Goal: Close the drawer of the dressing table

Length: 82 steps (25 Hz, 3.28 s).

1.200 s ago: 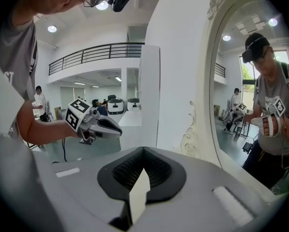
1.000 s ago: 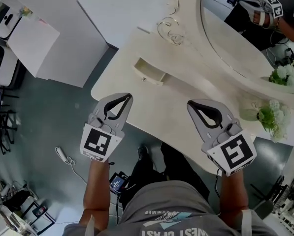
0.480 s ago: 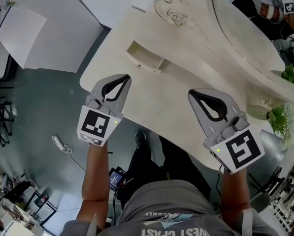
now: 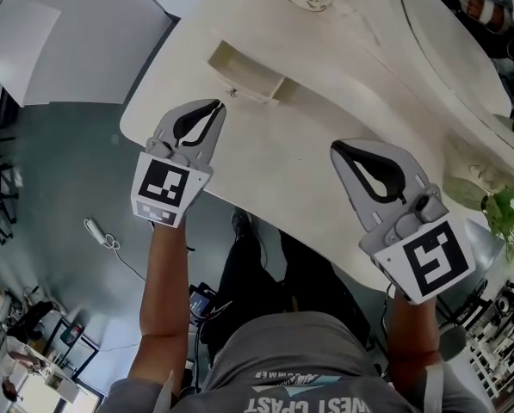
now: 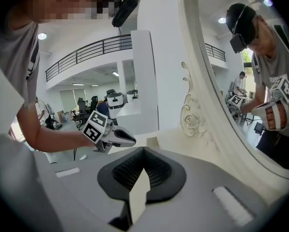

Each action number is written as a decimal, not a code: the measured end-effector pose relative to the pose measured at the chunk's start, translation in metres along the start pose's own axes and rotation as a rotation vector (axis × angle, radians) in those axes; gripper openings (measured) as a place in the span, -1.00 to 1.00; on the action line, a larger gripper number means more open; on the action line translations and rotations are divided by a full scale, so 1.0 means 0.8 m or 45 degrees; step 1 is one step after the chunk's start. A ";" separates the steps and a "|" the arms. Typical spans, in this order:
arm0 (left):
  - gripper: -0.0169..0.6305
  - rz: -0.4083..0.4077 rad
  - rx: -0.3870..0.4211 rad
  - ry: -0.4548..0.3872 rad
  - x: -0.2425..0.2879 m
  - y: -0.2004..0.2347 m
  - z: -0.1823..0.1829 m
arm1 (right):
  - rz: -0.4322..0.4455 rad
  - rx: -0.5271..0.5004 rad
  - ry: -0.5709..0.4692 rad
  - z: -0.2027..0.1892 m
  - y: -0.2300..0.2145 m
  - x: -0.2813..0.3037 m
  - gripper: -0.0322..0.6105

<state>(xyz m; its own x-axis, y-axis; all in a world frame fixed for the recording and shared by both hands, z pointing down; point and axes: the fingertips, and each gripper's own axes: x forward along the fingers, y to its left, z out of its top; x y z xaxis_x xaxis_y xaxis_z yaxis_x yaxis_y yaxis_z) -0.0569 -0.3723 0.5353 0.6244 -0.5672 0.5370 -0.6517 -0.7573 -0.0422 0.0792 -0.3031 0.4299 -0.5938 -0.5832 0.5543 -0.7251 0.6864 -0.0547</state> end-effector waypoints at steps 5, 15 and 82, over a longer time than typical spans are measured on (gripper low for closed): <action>-0.87 0.017 -0.009 0.028 0.024 0.006 -0.028 | 0.017 0.016 0.017 -0.024 -0.005 0.015 -0.89; -0.68 0.026 -0.022 0.100 0.066 0.025 -0.077 | 0.026 0.057 0.035 -0.050 -0.010 0.045 -0.89; -0.70 -0.025 0.140 0.169 0.135 0.033 -0.042 | -0.052 0.075 -0.021 -0.071 -0.038 0.009 -0.89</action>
<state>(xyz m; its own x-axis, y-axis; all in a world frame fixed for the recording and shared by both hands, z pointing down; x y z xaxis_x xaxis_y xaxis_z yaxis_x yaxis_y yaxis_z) -0.0211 -0.4429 0.6203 0.5695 -0.5101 0.6446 -0.5844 -0.8027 -0.1188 0.1169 -0.3037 0.4829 -0.5686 -0.6178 0.5432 -0.7679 0.6355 -0.0811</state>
